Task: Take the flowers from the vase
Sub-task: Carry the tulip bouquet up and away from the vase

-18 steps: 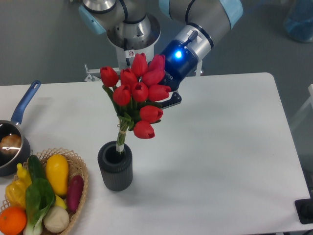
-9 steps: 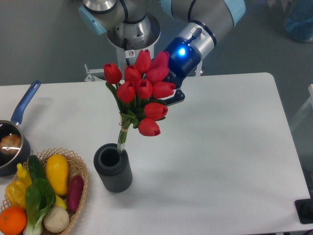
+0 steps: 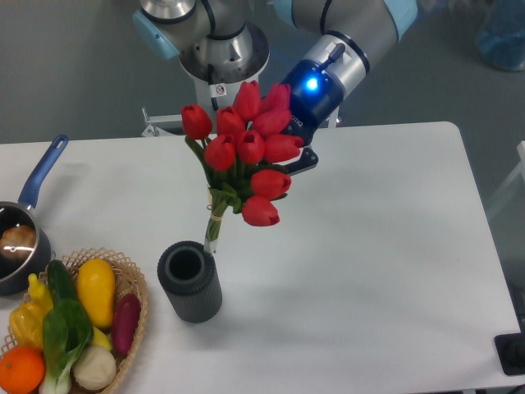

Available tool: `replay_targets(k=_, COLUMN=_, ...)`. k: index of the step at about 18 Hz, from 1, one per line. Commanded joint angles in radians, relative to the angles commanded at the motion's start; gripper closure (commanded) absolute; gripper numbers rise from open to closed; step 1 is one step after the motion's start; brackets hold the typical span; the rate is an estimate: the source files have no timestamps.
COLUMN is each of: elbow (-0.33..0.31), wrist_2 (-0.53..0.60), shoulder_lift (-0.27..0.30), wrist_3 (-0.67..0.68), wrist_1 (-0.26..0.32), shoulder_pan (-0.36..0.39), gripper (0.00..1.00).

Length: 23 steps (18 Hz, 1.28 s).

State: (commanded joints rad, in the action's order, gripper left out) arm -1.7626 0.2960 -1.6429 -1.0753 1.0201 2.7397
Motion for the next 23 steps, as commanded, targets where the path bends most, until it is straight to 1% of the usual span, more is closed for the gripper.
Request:
replay_targets(k=5, elbow=0.023, wrist_2=0.012, shoulder_lift=-0.006, wrist_3=-0.005, wrist_1=-0.003, shoulder_pan=0.017, gripper=0.67)
replay_targets(k=9, elbow=0.055, wrist_2=0.100, shoulder_lift=-0.028, wrist_3=-0.009, wrist_1=-0.005, shoulder_pan=0.015, gripper=0.67)
replay_targets(k=10, elbow=0.061, wrist_2=0.103, shoulder_lift=-0.031, wrist_3=-0.009, wrist_1=-0.005, shoulder_pan=0.015, gripper=0.67)
replay_targets(k=13, elbow=0.063, wrist_2=0.107, shoulder_lift=-0.035, wrist_3=-0.012, wrist_1=-0.008, shoulder_pan=0.020, gripper=0.67)
replay_targets(k=19, elbow=0.063, wrist_2=0.241, shoulder_lift=-0.038, wrist_3=-0.078, wrist_1=-0.008, shoulder_pan=0.026, gripper=0.68)
replay_targets(k=23, elbow=0.064, wrist_2=0.279, shoulder_lift=-0.051, wrist_3=-0.130, wrist_1=-0.006, shoulder_pan=0.026, gripper=0.68)
